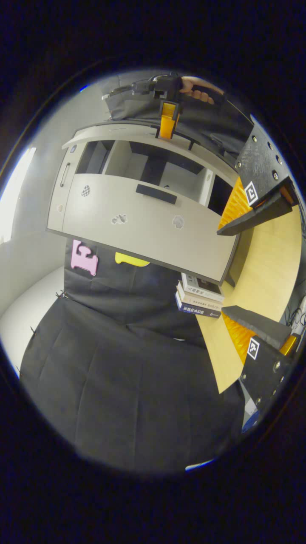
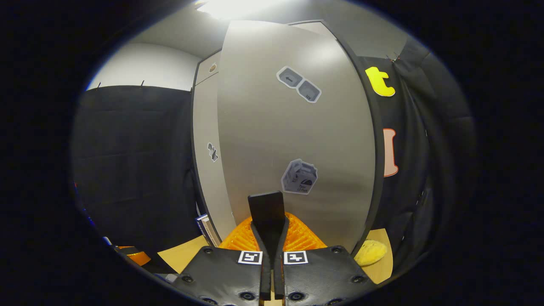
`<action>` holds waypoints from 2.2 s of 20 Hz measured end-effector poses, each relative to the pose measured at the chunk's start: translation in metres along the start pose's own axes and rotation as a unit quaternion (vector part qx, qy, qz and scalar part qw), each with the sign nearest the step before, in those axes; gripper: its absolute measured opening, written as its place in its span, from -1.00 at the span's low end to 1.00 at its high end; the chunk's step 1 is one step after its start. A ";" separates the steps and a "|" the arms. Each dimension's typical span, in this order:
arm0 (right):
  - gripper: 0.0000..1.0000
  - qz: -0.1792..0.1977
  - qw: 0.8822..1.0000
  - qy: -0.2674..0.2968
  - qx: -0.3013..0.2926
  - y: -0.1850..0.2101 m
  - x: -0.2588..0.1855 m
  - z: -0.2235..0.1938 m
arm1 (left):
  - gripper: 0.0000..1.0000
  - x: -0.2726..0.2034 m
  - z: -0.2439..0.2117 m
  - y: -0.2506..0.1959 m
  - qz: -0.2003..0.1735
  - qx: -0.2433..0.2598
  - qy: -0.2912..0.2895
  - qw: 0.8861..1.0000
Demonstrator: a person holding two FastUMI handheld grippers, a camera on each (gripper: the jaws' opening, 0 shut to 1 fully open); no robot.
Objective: Open the right door of the double-door shoe cabinet with the right hand, and open the left door with the left hand.
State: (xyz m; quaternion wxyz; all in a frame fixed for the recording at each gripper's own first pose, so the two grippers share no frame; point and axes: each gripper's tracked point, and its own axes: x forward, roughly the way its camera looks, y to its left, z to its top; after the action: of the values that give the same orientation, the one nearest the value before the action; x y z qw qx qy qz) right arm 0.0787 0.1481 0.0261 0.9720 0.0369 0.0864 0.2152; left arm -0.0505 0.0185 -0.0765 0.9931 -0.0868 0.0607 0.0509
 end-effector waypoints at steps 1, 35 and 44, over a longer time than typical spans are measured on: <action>-0.91 0.003 1.000 -0.001 0.001 -0.004 -0.005 0.000 | 0.92 -0.007 0.001 -0.002 0.002 0.009 -0.004 1.000; -0.94 -0.053 0.995 -0.043 0.067 -0.139 -0.105 0.009 | 0.91 -0.043 0.022 -0.075 -0.059 0.108 -0.020 0.992; -0.93 -0.153 0.987 0.014 0.042 -0.137 -0.115 0.007 | 0.92 0.005 0.049 -0.056 -0.054 0.123 -0.025 0.991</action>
State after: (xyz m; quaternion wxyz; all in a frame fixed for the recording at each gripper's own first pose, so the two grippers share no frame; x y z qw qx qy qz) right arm 0.0339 -0.0248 0.0354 0.9897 0.0606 0.1140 0.0612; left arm -0.0334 -0.0271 -0.0200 0.9987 0.0340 0.0369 -0.0088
